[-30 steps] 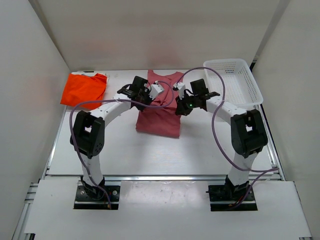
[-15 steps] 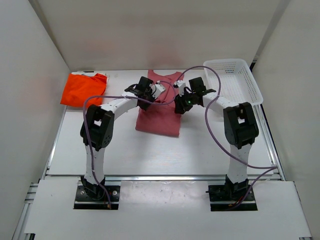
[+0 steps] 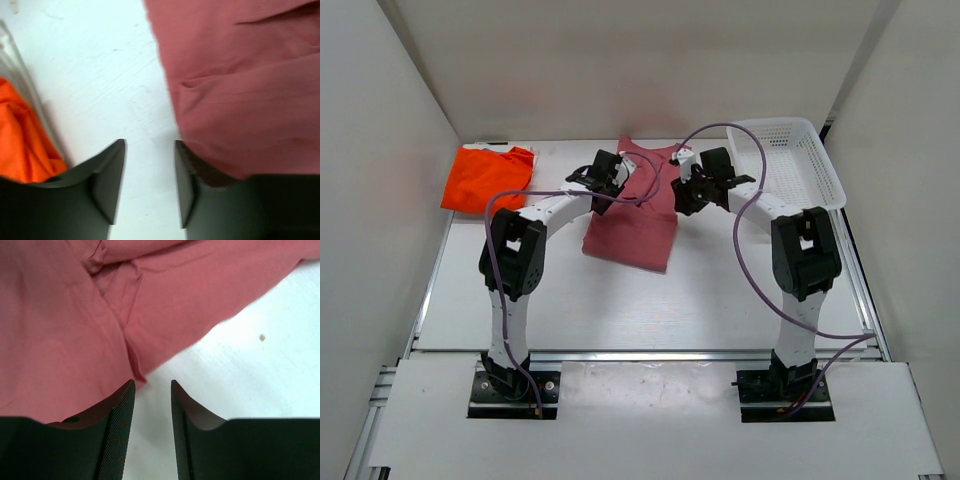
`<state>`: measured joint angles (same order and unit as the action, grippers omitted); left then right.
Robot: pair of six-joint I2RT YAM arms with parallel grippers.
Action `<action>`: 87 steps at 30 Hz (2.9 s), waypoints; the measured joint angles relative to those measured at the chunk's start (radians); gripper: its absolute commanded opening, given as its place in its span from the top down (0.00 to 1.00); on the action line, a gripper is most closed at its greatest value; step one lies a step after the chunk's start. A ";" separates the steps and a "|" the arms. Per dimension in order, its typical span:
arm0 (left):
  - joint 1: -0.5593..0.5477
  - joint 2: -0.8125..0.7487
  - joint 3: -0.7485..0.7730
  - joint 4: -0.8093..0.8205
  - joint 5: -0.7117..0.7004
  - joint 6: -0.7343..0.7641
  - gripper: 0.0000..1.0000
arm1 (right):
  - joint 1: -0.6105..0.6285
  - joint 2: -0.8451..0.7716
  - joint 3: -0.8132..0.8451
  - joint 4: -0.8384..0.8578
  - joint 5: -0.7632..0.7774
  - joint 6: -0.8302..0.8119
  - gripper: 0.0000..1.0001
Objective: Fold and stack the t-shirts
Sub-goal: Fold the folded rectangular tshirt in 1/3 of the way, then grab one side of the 2/3 rectangular tshirt with both arms
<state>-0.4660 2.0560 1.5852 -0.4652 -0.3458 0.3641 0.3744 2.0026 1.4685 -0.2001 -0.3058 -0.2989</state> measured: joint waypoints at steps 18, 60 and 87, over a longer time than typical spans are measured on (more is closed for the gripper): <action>-0.103 -0.495 -0.462 -0.075 0.396 0.455 0.39 | 0.204 -0.259 -0.268 -0.045 -0.181 -0.093 0.40; -0.006 -0.309 -0.575 0.055 0.356 0.483 1.00 | 0.285 -0.171 -0.383 0.031 0.025 -0.030 0.45; -0.058 -0.503 -0.615 -0.278 0.488 0.151 1.00 | 0.288 -0.401 -0.509 -0.117 -0.107 -0.108 1.00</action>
<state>-0.5236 1.5528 0.9707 -0.7433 0.1425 0.5152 0.6621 1.6012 0.9596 -0.3168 -0.4129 -0.4072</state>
